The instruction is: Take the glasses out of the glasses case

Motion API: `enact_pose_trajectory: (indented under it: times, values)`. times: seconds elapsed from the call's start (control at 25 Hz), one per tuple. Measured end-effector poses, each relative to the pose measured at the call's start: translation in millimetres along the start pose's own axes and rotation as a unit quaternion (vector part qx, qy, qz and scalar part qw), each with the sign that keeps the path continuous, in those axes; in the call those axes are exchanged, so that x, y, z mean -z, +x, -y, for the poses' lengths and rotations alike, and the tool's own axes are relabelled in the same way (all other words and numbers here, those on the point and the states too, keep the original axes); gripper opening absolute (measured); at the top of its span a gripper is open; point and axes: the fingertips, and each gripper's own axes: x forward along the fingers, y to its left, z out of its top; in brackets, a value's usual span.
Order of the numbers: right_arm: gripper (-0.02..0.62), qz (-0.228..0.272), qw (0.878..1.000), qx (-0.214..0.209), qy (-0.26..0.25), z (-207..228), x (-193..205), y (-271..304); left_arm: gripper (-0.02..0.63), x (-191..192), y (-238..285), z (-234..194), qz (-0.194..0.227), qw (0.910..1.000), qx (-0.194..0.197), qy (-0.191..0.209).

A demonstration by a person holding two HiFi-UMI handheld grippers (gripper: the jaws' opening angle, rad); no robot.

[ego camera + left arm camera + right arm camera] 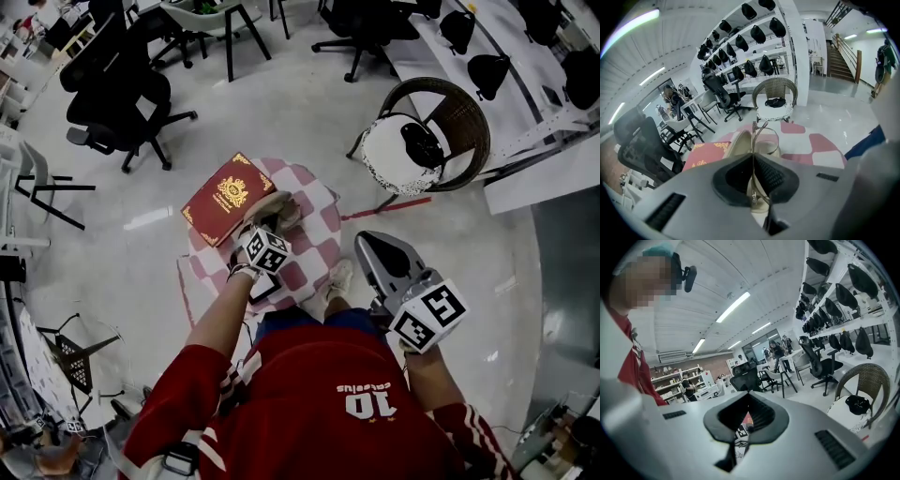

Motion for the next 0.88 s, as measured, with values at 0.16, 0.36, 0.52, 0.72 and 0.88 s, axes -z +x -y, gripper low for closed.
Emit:
enact_pose_trajectory:
  times: [0.16, 0.36, 0.52, 0.72, 0.88]
  values:
    - [0.014, 0.003, 1.0, -0.001, -0.007, -12.6, -4.0, 1.8, 0.02, -13.2, -22.4, -1.6, 0.03, 0.9995, 0.0, -0.005]
    - [0.014, 0.006, 1.0, -0.004, -0.02, -26.9, -7.9, 6.5, 0.02, -27.9, -54.5, -10.5, 0.071, 0.9972, -0.002, -0.024]
    - [0.012, 0.011, 1.0, -0.003, -0.028, -31.6, -11.1, 11.8, 0.02, -42.1, -83.1, -28.5, 0.109, 0.9928, -0.005, -0.05]
    - [0.014, 0.015, 0.999, -0.002, -0.037, -37.8, -17.6, 15.5, 0.02, -54.7, -123.8, -50.1, 0.146, 0.9857, -0.013, -0.084]
    - [0.012, 0.016, 0.999, 0.0, -0.042, -43.4, -17.9, 17.9, 0.02, -62.7, -159.9, -64.0, 0.183, 0.9767, -0.02, -0.11]
